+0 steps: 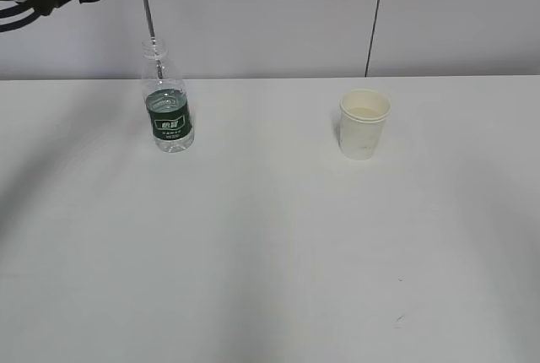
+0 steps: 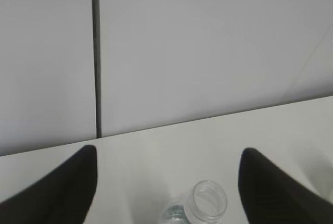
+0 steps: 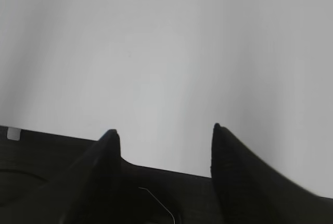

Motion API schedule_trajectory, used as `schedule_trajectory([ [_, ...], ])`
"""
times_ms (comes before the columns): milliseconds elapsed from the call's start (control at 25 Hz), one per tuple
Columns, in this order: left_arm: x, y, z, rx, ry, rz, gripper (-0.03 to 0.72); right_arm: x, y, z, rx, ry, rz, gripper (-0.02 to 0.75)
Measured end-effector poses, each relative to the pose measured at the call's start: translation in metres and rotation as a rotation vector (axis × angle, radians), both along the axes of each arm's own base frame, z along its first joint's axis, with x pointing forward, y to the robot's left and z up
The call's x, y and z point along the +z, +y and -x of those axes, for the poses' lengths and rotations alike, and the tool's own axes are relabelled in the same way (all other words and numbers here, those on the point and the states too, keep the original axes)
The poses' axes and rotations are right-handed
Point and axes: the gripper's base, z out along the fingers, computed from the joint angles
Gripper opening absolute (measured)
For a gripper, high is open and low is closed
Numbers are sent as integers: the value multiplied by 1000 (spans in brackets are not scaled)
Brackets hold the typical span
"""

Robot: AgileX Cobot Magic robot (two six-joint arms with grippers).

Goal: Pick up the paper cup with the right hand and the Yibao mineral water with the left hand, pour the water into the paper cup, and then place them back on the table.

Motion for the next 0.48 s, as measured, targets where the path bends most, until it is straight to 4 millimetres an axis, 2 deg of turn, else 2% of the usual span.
schedule_trajectory([
  [320,5,0,3,-5,-12,-11,514,-51,-1,7,47,-64,42,443],
  [480,5,0,3,-5,-12,-11,512,-56,-1,12,51,-137,46,443],
])
